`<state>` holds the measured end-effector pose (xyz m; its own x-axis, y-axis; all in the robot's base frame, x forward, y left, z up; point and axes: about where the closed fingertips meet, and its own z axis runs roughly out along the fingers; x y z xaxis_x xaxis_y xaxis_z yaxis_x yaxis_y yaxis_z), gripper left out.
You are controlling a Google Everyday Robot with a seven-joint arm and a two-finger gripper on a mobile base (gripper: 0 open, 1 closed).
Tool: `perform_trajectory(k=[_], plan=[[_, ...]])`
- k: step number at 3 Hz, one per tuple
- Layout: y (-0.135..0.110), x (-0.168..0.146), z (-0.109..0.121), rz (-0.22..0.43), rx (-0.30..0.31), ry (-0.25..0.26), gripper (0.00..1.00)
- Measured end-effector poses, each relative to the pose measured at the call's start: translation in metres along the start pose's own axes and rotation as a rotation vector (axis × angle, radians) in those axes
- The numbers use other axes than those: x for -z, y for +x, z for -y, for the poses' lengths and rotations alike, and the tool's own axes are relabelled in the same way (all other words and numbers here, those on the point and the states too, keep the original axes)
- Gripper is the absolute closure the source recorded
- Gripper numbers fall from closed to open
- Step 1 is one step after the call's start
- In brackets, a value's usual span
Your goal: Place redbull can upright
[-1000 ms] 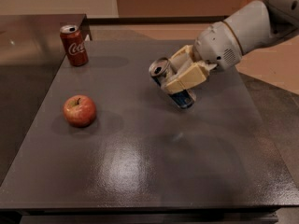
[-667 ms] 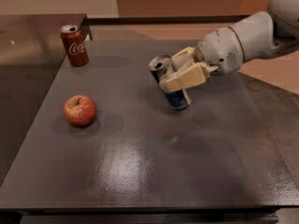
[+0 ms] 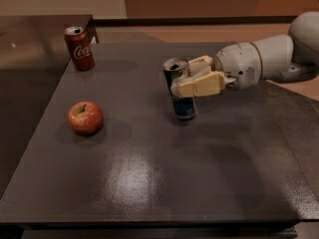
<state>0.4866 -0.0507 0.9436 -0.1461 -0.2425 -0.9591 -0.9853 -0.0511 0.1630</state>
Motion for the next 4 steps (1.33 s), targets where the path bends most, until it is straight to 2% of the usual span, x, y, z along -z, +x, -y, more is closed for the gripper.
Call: perform_trajectory(k=[2, 4], plan=[[0.009, 0.009, 0.003, 0.125, 0.060, 0.014, 1.00], [0.024, 0.021, 0.008, 0.178, 0.114, 0.031, 1.00]])
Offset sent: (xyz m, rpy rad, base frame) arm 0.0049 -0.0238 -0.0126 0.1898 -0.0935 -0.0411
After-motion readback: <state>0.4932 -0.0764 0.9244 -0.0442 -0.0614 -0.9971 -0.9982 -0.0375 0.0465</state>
